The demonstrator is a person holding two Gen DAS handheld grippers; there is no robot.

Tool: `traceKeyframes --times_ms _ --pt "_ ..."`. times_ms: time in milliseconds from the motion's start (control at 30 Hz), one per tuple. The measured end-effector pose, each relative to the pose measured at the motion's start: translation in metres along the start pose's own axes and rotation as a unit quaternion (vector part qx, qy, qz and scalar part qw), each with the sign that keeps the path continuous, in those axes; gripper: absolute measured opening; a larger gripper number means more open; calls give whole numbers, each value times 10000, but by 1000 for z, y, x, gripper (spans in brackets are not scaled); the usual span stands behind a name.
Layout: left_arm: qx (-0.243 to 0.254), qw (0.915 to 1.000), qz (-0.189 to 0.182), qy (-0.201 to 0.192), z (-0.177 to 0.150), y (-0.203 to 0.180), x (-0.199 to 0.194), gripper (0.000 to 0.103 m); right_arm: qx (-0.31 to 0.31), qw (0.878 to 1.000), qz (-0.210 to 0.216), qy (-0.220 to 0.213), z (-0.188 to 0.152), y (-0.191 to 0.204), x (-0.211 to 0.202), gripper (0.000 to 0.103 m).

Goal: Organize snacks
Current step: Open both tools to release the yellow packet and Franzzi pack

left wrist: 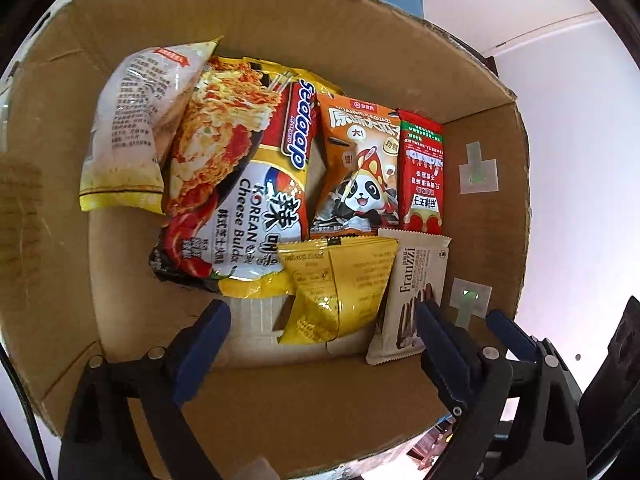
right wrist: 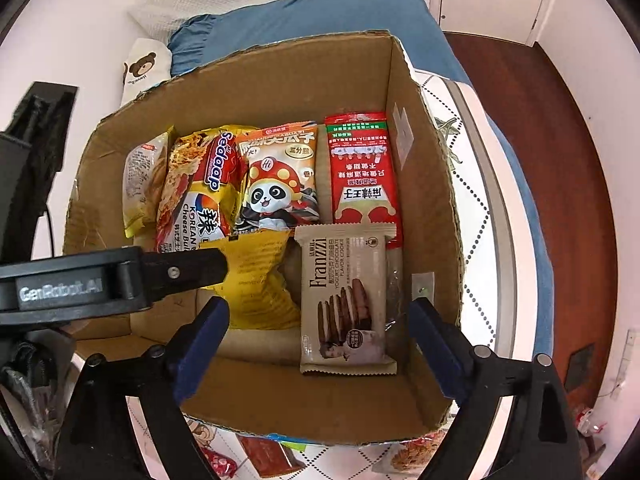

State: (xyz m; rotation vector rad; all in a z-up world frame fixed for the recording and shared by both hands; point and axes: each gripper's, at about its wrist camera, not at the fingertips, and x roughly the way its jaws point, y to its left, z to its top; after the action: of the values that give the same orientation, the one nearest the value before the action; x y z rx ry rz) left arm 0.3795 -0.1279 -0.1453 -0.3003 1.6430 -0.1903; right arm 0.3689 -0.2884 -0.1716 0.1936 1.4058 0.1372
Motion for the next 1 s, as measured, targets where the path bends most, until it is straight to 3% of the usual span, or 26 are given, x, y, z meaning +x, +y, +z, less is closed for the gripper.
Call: traceKeyframes --times_ms 200,500,1000 --pt "289 9984 300 -391 -15 0 -22 95 -48 10000 -41 -76 -9 4 -9 93" --pt "778 9858 856 -1217 -57 -2 -66 95 -255 9987 -92 -421 -31 14 -43 93" --pt "874 9756 586 -1929 -127 -7 -117 95 -468 9931 2 -1071 -78 25 -109 93"
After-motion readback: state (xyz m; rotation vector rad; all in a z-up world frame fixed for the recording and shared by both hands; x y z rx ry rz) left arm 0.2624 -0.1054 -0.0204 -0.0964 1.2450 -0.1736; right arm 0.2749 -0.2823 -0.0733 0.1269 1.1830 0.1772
